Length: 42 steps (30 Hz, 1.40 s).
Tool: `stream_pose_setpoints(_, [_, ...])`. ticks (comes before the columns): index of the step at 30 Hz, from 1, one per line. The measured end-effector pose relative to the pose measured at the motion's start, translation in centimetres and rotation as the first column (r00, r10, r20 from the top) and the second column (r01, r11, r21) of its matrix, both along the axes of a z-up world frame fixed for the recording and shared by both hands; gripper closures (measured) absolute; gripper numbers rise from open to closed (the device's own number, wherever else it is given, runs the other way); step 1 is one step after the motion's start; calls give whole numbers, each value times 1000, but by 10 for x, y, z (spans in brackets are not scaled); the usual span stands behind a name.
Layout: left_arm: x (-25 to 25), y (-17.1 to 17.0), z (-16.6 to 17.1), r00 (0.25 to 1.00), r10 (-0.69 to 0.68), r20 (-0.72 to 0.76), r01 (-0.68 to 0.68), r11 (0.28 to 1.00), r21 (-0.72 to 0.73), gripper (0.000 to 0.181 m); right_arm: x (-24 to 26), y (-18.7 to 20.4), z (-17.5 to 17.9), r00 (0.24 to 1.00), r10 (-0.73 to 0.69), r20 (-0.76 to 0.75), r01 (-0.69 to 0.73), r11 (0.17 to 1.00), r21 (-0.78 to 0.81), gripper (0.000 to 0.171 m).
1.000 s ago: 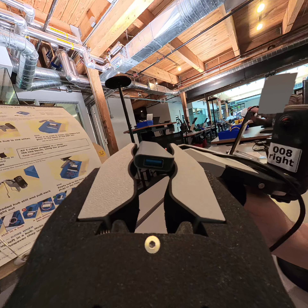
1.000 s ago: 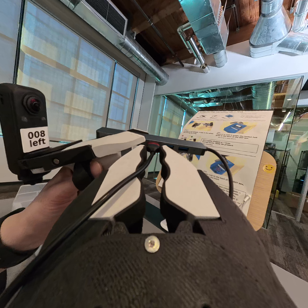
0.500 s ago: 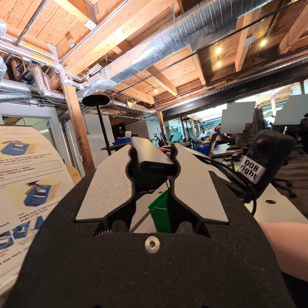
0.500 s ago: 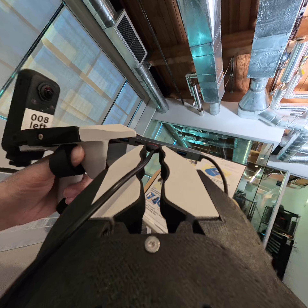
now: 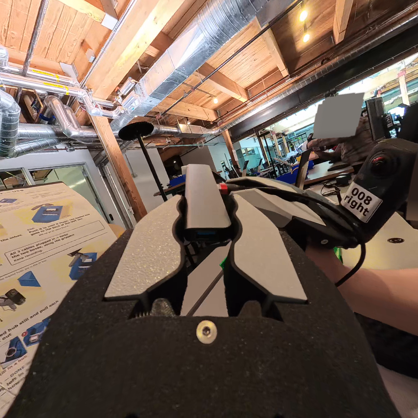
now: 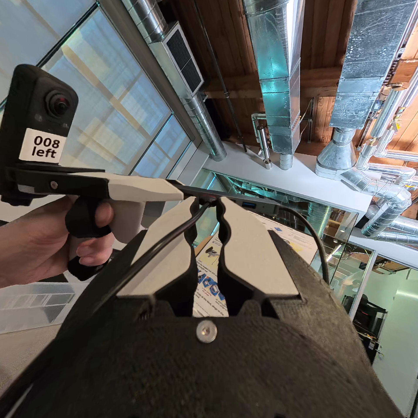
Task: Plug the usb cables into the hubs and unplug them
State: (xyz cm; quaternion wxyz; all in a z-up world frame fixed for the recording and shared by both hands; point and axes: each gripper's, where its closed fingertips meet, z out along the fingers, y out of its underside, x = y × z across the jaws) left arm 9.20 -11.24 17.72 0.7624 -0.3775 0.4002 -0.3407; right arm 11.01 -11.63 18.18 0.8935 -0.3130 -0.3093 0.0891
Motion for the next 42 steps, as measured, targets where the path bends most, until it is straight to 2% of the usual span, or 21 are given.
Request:
stream_pose_setpoints(1, [0,1,0,1000,-2,-2,2,1000,-5,145,0,0,0,1000,0,4,0,1000,-5,155])
stream_pose_setpoints(10, [-2,8,-4,1000,19,-5,-19,1000,-25,145,-2,11,-7,1000,26,2,-26,997,-73,155])
stream_pose_setpoints(14, [-3,32,-13,989,125,-74,-131,988,-77,146,-1,33,-15,999,34,-13,-36,979,-203,156])
stream_pose_setpoints(17, [-14,69,-32,972,213,-102,-227,964,-142,146,-3,65,-37,994,106,-42,-113,894,-433,151])
stream_pose_setpoints(19, [-25,93,-49,986,154,-67,-167,944,-284,146,-2,79,-52,979,185,-86,-202,820,-536,148])
stream_pose_setpoints(21, [-35,118,-75,994,100,-47,-111,891,-440,146,-2,91,-69,957,269,-110,-275,721,-636,148])
stream_pose_setpoints(23, [-41,139,-104,996,82,-40,-90,834,-544,146,4,104,-87,950,298,-99,-278,655,-703,148])
stream_pose_setpoints(25, [-44,154,-131,993,84,-79,-115,788,-604,146,10,116,-108,951,306,-30,-221,613,-759,148])
stream_pose_setpoints(29, [-57,173,-171,964,130,-234,-253,724,-642,146,19,124,-159,910,369,189,-45,543,-839,148])
stream_pose_setpoints(33, [-69,178,-189,928,133,-347,-341,677,-652,146,37,125,-210,831,432,351,135,456,-880,150])
stream_pose_setpoints(35, [-70,171,-197,909,66,-411,-347,666,-660,146,43,116,-238,762,507,403,219,384,-897,150])
stream_pose_setpoints(38, [-68,157,-216,844,-61,-534,-380,636,-672,146,47,100,-280,631,616,472,339,328,-882,149])
stream_pose_setpoints(42, [-61,151,-237,756,-87,-649,-428,684,-591,146,57,92,-326,507,674,537,531,247,-811,149])
